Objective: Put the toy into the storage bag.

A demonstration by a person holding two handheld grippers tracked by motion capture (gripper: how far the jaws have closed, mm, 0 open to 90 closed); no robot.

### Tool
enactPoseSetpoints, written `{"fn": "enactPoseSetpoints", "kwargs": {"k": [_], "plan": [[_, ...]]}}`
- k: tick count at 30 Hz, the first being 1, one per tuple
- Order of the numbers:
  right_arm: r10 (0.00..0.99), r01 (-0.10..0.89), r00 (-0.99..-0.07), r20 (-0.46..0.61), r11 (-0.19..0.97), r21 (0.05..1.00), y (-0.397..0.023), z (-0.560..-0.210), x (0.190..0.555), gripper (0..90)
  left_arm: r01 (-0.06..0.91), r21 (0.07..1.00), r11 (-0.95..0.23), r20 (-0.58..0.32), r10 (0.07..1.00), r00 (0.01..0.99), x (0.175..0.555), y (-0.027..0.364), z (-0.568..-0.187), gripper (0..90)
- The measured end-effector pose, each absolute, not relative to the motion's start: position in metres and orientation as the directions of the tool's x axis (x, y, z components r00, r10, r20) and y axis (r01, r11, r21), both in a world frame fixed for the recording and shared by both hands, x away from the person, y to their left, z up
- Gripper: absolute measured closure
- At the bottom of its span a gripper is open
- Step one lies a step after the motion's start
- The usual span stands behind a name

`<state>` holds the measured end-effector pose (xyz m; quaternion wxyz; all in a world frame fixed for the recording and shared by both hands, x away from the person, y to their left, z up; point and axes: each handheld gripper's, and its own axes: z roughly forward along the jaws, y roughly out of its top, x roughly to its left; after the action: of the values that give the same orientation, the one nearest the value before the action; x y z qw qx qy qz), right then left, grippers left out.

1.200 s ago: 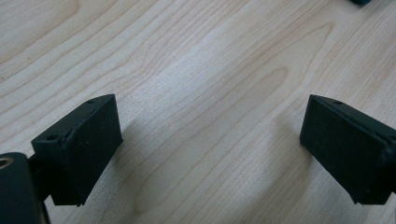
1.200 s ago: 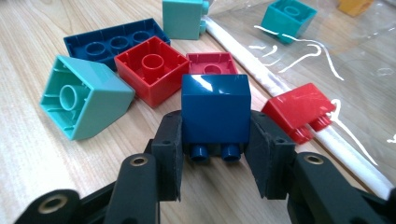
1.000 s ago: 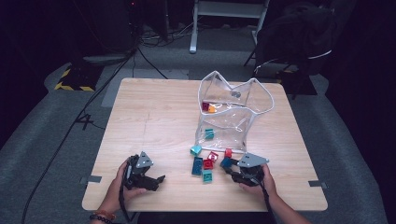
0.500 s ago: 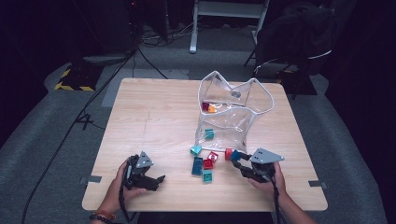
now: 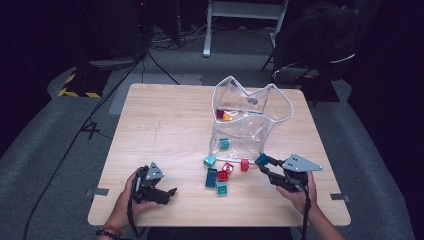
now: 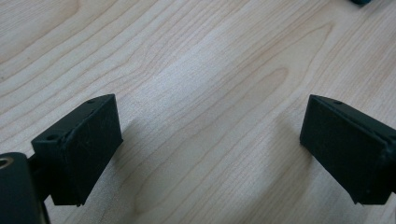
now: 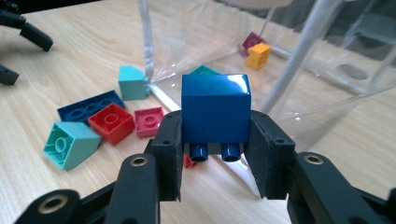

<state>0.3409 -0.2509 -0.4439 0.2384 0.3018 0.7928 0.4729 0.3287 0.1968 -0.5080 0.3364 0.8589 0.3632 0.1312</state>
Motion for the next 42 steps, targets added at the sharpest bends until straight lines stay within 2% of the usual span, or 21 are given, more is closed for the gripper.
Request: {"fn": "enactPoseSetpoints", "kwargs": {"k": [18,42], "plan": [[0.743,0.225,-0.666,-0.062,0.28,0.933,-0.279,-0.417,0.338,59.2,0.536,0.673,-0.51,-0.018,0.712,0.701,0.329,0.197,-0.508,5.8],[0.785,0.141,-0.613,-0.085,0.214,0.967,-0.297,-0.378,0.335,59.2,0.536,0.673,-0.51,-0.019,0.713,0.701,0.329,0.197,-0.508,5.8]]}}
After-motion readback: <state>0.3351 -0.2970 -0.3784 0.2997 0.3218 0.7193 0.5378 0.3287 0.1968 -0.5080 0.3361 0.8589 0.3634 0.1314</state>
